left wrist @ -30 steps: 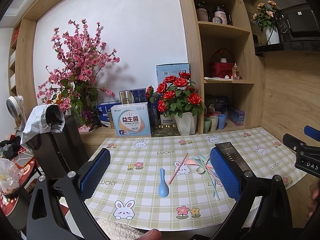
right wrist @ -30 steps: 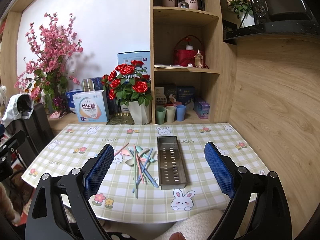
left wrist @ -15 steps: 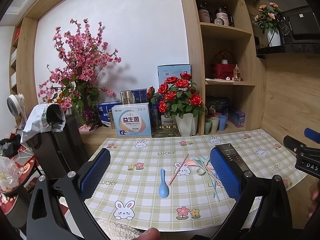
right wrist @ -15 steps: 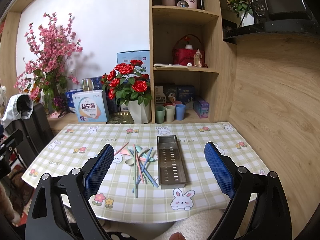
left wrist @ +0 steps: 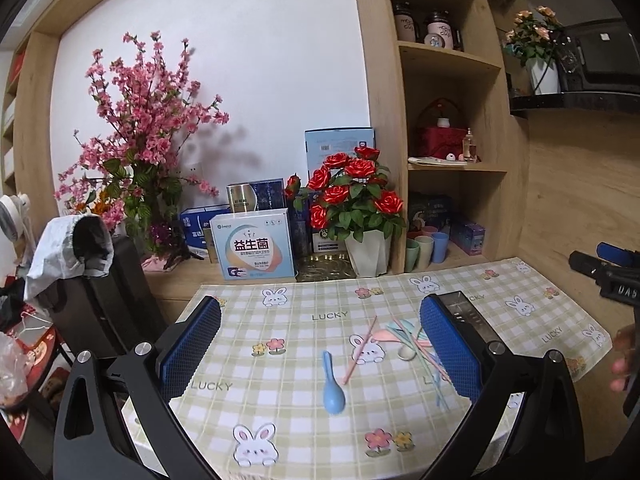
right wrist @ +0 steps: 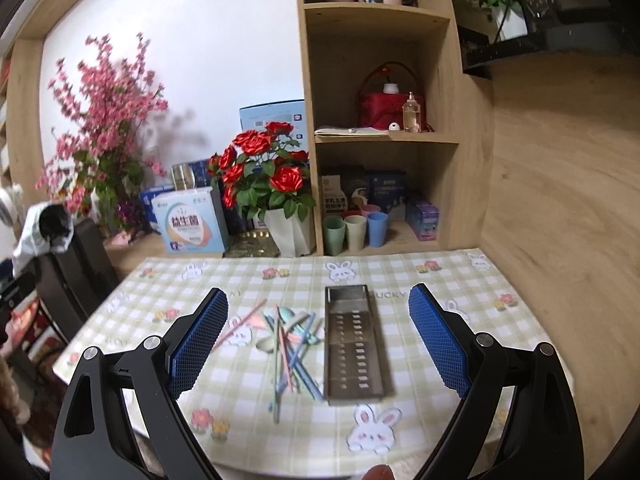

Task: Organize utensils
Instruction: 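Lower the left tool onto the blue spoon and close on it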

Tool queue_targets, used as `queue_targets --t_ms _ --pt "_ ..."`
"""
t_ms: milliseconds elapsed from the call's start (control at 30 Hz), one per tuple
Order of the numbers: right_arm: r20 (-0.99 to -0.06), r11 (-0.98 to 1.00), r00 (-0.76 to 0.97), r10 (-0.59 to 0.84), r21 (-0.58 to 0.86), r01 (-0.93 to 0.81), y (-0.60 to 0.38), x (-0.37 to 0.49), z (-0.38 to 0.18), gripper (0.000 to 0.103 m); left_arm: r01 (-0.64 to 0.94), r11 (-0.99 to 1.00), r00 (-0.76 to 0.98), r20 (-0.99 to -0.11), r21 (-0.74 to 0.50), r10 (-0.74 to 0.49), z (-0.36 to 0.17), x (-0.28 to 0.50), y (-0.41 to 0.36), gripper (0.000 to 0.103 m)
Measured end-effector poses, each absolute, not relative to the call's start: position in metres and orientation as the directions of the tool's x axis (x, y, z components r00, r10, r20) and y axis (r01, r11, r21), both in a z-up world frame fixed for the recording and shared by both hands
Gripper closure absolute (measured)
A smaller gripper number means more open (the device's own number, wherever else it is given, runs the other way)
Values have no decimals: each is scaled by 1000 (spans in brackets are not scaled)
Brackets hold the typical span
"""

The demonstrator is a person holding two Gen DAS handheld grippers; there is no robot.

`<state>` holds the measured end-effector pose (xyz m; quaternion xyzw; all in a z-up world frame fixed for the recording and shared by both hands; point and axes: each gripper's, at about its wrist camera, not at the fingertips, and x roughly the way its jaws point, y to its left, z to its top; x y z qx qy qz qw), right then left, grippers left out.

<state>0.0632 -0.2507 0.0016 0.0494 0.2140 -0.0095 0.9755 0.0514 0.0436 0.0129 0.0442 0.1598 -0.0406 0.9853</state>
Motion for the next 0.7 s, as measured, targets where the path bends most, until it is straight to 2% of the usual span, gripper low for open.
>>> queue_targets --t_ms 133,233,300,367,467,633,700 --pt "-419 991 908 4 123 53 -258 98 -8 14 114 992 936 -341 61 -86 6 84 56 6" --pt "-463 989 886 31 144 41 -259 129 -23 14 137 989 918 -382 51 -107 -4 111 61 6" --pt "-484 990 875 -2 123 70 -257 144 -32 14 148 988 904 -411 47 -116 -16 126 65 10" --pt "-515 989 857 -18 119 93 -255 159 -46 14 156 987 883 -453 30 -125 -30 140 66 19" --pt "-564 986 825 12 144 84 -253 179 -72 14 164 986 843 -518 -11 -146 -56 159 69 25" --pt "-635 983 769 67 173 57 -247 199 -113 14 193 981 753 -634 -38 -173 -104 190 68 55" --pt "-654 982 753 78 182 57 -247 202 -127 14 190 978 698 -688 -86 -197 -128 207 71 61"
